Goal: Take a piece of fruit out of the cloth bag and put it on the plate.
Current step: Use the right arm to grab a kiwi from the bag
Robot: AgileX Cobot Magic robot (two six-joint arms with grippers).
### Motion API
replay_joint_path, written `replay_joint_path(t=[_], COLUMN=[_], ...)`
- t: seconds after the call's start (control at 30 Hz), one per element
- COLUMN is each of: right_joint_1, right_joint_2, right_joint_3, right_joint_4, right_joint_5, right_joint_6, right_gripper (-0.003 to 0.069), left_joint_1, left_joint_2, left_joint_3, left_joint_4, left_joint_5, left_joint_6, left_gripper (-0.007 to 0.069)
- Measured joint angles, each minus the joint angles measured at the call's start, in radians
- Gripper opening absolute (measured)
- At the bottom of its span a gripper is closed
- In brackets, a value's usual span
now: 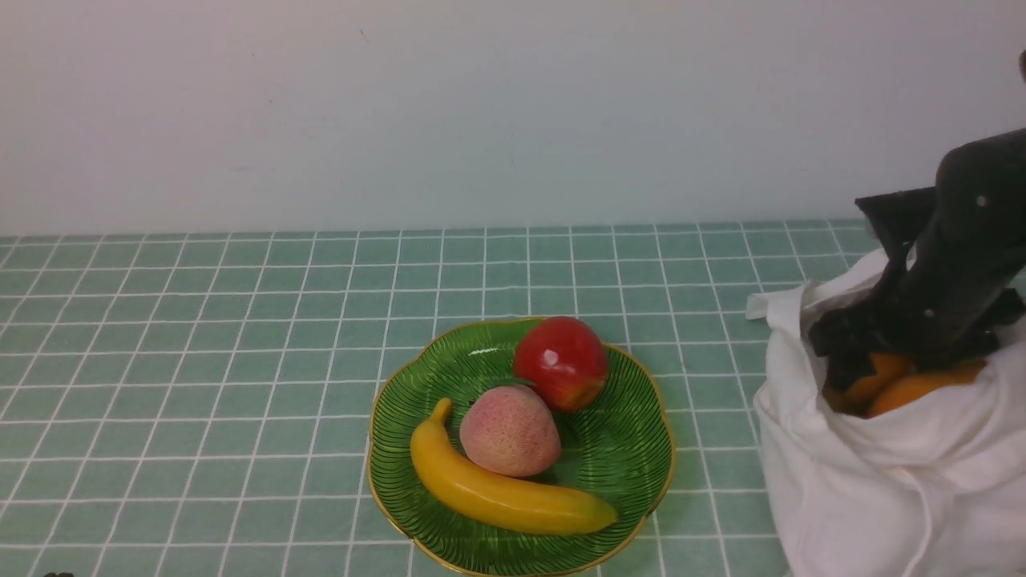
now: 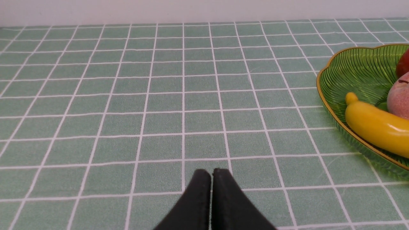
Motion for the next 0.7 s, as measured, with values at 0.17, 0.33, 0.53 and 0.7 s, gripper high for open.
replay_joint_path(t=[0.17, 0.33, 0.53, 0.7], right_joint_1=[0.019, 0.019, 0.02, 0.023], right_joint_2=[-0.077, -0.1, -0.056, -0.016], right_joint_3=[0.0, 0.0, 0.0, -0.001], right_joint_4=[0.014, 0.098, 0.149, 0.17], right_joint_5=[0.037, 0.123, 0.153, 0.209], right_joint_6=[0.002, -0.023, -0.073, -0.102], right_gripper=[0.059, 0.059, 0.059, 0.059], left_joint_1=[0.0, 0.0, 0.0, 0.0], left_joint_2=[0.0, 0.0, 0.0, 0.0], left_joint_3=[0.0, 0.0, 0.0, 0.0], left_joint_4=[0.0, 0.0, 0.0, 0.0], left_joint_5=[0.0, 0.0, 0.0, 0.0], left_joint_6=[0.0, 0.0, 0.0, 0.0], left_gripper=[-0.0008, -0.0008, -0.0008, -0.0008])
